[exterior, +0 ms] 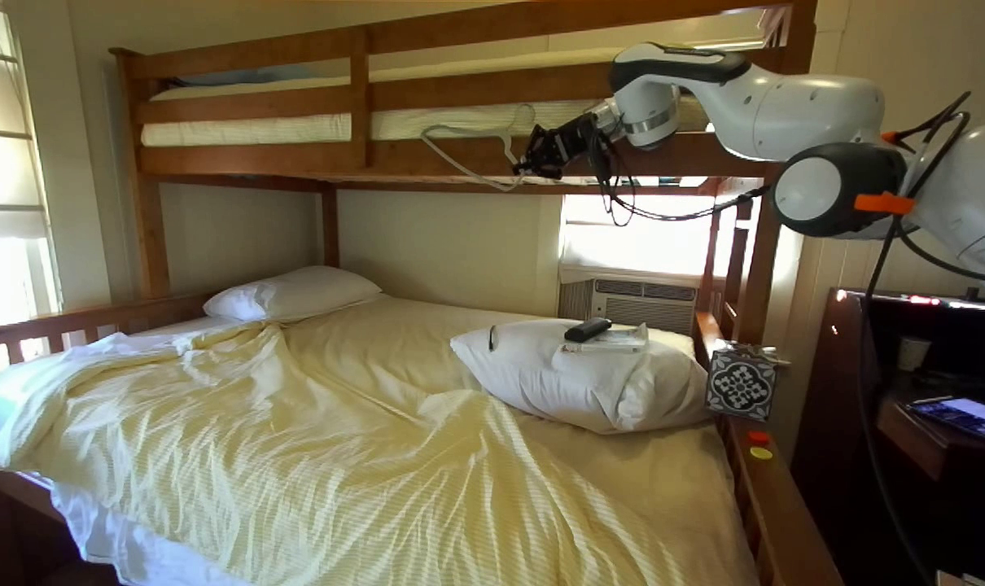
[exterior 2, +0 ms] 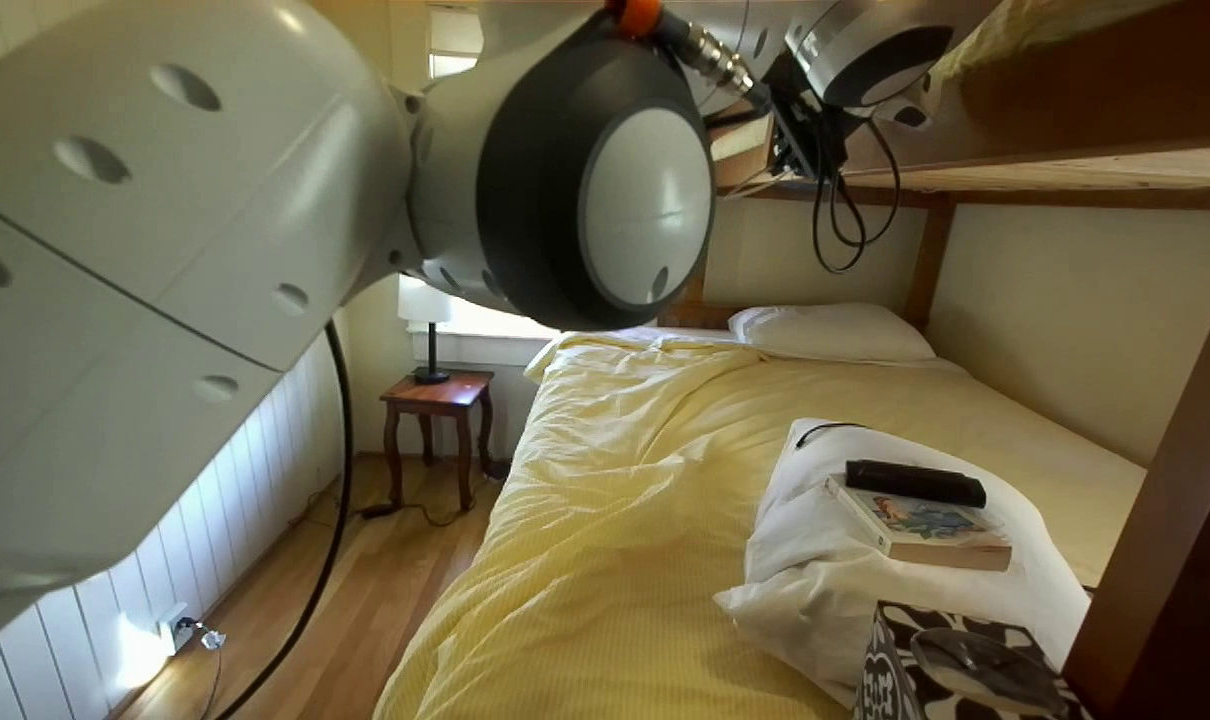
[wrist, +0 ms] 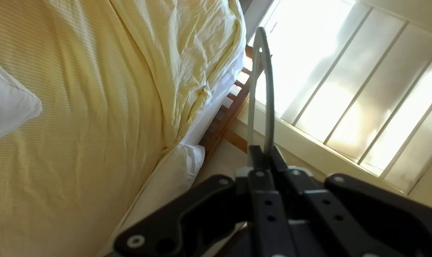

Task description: Hang the clothing hanger on the bed

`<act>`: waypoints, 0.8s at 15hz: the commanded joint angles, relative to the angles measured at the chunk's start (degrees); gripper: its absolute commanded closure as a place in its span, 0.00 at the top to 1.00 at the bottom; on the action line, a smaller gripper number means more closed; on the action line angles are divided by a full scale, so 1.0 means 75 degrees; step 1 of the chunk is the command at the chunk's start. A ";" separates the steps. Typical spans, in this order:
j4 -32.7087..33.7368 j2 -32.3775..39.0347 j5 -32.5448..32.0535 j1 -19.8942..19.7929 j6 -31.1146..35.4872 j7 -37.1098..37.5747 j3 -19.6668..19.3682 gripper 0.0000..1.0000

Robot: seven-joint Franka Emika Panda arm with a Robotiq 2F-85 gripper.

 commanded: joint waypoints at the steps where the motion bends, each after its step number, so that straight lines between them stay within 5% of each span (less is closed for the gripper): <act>1: -0.0384 -0.0141 -0.0110 0.0328 0.1036 0.0481 -0.0265 0.01; 12: -0.1321 -0.0399 0.0647 -0.0113 0.0258 0.0536 0.0132 0.01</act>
